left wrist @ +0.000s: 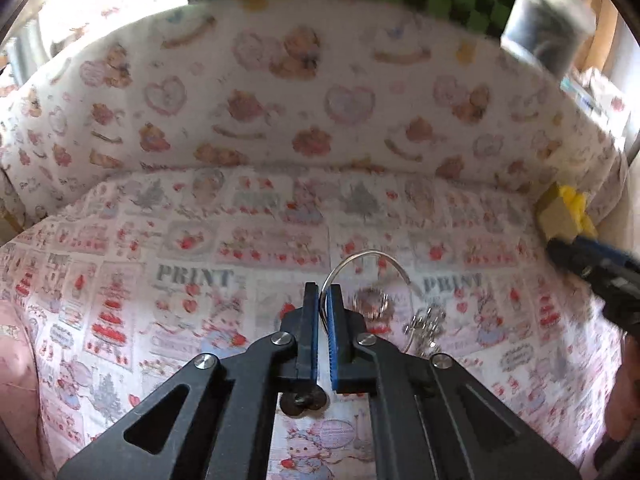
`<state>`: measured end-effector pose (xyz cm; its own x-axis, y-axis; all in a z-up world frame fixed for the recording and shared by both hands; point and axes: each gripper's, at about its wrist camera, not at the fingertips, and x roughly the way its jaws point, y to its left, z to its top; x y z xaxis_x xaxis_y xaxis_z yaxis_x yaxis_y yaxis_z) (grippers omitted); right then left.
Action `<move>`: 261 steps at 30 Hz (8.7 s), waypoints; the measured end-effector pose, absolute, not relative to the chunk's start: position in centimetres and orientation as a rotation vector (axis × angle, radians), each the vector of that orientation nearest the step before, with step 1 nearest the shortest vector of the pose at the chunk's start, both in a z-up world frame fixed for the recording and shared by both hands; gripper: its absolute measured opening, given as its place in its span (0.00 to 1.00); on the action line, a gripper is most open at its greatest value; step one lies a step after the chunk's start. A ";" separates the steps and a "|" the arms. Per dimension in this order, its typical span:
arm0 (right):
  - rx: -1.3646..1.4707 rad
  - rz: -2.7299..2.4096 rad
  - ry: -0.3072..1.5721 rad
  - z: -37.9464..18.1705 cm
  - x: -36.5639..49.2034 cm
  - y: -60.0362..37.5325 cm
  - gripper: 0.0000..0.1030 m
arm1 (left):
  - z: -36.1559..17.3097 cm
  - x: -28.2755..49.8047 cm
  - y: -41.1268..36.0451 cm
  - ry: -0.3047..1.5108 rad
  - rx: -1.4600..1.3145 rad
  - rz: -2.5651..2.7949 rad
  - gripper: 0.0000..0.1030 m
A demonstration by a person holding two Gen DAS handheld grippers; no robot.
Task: Organize jewelry
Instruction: 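Lift the bangle with the left tool while the right tool grasps the small silver ring, then lower bangle and ring into the gold box and open both tools, then withdraw both tools from the box toward the remaining jewelry, then grasp the heart pendant with the left tool while the right tool grasps a small silver earring, then carry pendant and earring to the gold box and open both tools inside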
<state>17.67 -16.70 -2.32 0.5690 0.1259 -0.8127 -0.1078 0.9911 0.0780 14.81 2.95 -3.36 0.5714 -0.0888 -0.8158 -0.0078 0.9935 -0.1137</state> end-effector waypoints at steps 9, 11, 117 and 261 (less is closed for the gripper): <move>-0.079 0.039 1.026 -5.6 19.4 -15.6 0.29 | 0.7 12.4 6.4 0.781 -0.270 -0.068 0.03; -0.084 0.019 1.030 -6.1 19.8 -15.6 0.25 | 1.2 12.1 6.6 0.768 -0.273 -0.050 0.03; 0.352 0.251 0.686 3.5 11.0 -30.3 0.22 | 10.6 6.4 -5.3 0.588 0.002 -0.171 0.02; 0.549 0.251 0.580 1.5 13.2 -38.0 0.08 | 5.5 16.8 -17.4 0.824 -0.159 -0.362 0.09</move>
<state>13.22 -37.97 1.55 0.8116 0.3725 -0.4500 -0.0720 0.8282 0.5558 16.80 -17.43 5.54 0.6227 -0.3746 -0.6869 0.2528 0.9272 -0.2765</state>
